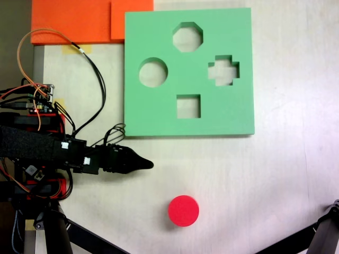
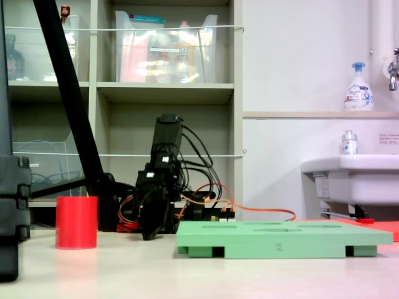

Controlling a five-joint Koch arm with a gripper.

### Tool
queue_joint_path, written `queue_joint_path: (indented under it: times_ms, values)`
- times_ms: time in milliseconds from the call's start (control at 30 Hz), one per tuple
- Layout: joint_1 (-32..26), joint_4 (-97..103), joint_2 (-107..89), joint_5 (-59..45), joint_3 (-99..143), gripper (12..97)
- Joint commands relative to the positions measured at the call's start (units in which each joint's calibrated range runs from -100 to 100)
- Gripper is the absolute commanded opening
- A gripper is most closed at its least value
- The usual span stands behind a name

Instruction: Put the cylinder block into the corresponding hole

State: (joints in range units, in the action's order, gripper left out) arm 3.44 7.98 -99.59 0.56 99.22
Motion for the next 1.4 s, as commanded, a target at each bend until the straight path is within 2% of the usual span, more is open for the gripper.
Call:
queue_joint_path:
  times_ms: [0, 933, 1000, 1133, 1367]
  values:
    - [0.1, -5.8, -0.4, -0.3, 0.8, 49.7]
    - [0.3, -4.1, -0.4, 2.2, 0.8, 51.0]
    - [0.2, 1.1, -0.4, 6.3, 0.8, 51.8]
    - [-2.1, 15.2, -0.4, 23.2, 0.8, 51.8]
    - [-2.1, 39.1, -0.4, 42.1, 0.8, 51.8]
